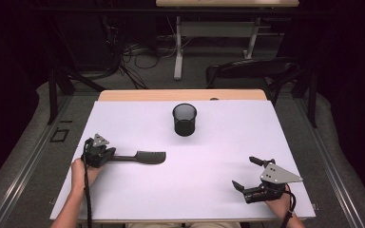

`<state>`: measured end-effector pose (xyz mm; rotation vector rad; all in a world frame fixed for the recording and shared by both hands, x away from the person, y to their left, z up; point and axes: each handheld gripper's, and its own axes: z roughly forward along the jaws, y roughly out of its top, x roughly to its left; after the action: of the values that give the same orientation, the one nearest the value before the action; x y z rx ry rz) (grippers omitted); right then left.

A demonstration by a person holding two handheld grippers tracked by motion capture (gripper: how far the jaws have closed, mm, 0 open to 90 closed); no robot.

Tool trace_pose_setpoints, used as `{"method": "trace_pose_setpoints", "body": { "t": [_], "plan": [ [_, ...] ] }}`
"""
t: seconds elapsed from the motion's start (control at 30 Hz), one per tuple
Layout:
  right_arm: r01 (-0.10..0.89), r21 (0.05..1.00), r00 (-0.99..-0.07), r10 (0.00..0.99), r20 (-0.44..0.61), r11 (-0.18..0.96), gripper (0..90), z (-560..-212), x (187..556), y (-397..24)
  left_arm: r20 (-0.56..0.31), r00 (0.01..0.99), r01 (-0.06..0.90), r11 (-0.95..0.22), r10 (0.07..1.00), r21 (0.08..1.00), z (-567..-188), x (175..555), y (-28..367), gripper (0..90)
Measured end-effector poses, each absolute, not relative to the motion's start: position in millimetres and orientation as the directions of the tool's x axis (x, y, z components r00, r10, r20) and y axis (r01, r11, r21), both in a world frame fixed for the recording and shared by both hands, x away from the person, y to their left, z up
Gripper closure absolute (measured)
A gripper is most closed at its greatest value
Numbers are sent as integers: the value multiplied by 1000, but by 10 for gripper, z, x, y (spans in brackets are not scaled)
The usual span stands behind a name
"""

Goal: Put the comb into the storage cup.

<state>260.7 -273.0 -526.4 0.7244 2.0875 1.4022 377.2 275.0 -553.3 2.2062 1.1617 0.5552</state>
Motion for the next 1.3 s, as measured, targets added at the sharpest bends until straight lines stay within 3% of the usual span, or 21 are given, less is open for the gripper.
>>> {"method": "trace_pose_setpoints", "body": {
  "t": [1.3],
  "plan": [
    [154, 933, -715, 688, -121, 324, 3, -5273, 2619, -2745, 72, 596, 604, -506, 800, 616, -5511, 3625, 2625, 900]
  ]
}}
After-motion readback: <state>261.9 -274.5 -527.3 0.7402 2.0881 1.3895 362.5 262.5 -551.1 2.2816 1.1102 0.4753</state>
